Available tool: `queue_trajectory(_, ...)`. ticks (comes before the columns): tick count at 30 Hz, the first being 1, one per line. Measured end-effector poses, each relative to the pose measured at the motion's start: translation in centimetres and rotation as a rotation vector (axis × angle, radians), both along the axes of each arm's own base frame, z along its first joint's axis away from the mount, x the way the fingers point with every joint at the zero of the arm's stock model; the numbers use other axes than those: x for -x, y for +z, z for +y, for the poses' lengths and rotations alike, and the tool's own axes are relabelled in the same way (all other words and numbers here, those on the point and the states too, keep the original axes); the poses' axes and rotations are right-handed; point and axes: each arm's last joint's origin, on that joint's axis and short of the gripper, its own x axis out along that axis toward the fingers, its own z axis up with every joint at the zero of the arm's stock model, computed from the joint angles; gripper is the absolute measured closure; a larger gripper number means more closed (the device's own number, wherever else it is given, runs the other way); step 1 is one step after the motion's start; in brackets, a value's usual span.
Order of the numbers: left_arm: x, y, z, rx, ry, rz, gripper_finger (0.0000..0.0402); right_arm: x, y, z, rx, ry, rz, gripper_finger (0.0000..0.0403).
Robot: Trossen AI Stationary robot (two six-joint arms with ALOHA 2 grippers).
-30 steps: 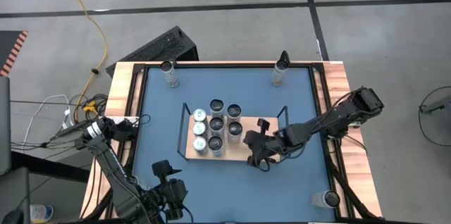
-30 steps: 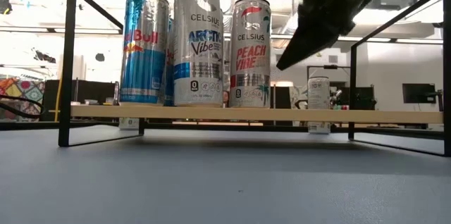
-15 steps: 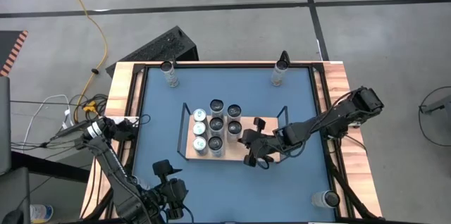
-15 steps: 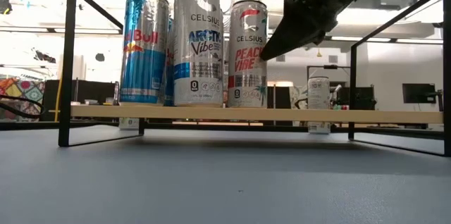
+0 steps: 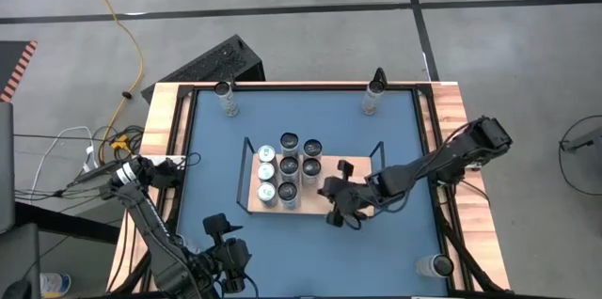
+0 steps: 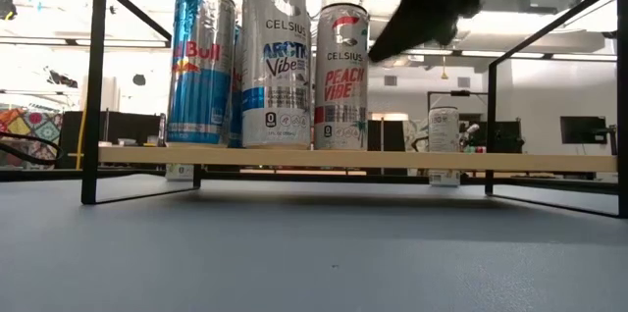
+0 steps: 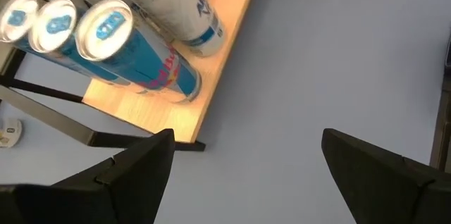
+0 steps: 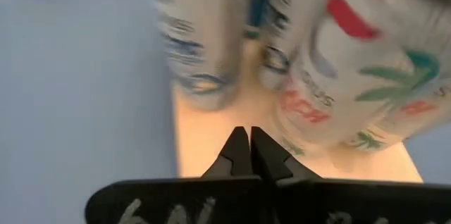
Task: Place canned beverage on shelf
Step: Put the pink soda can on the shelf aligned with the other pink soda cans
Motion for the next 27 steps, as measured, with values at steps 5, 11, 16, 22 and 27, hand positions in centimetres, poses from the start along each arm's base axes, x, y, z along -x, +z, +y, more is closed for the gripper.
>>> queue_trajectory(5, 0.4, 3.4, 0.6, -0.015, -0.031, -0.021, 0.0056, 1.1, 4.6, 1.7, 0.031, 0.087, 0.014, 0.0403)
queue_trajectory(11, 1.3, 9.8, 4.0, -0.089, -0.070, -0.198, 0.0056, 3.2, 11.2, 2.8, 0.088, 0.194, -0.004, 0.0399)
queue_trajectory(16, 0.8, 11.7, 9.7, -0.104, 0.073, -0.234, 0.0056, 4.4, 13.9, 2.6, 0.127, 0.193, 0.034, 0.0352)
queue_trajectory(22, 0.3, 12.5, 18.9, 0.010, 0.322, -0.154, 0.0056, 5.0, 15.0, 2.2, 0.122, 0.178, 0.070, 0.0256)
queue_trajectory(27, 2.0, 11.9, 22.6, 0.229, 0.357, -0.007, 0.0056, 5.6, 14.6, 2.6, 0.059, 0.162, 0.122, 0.0193)
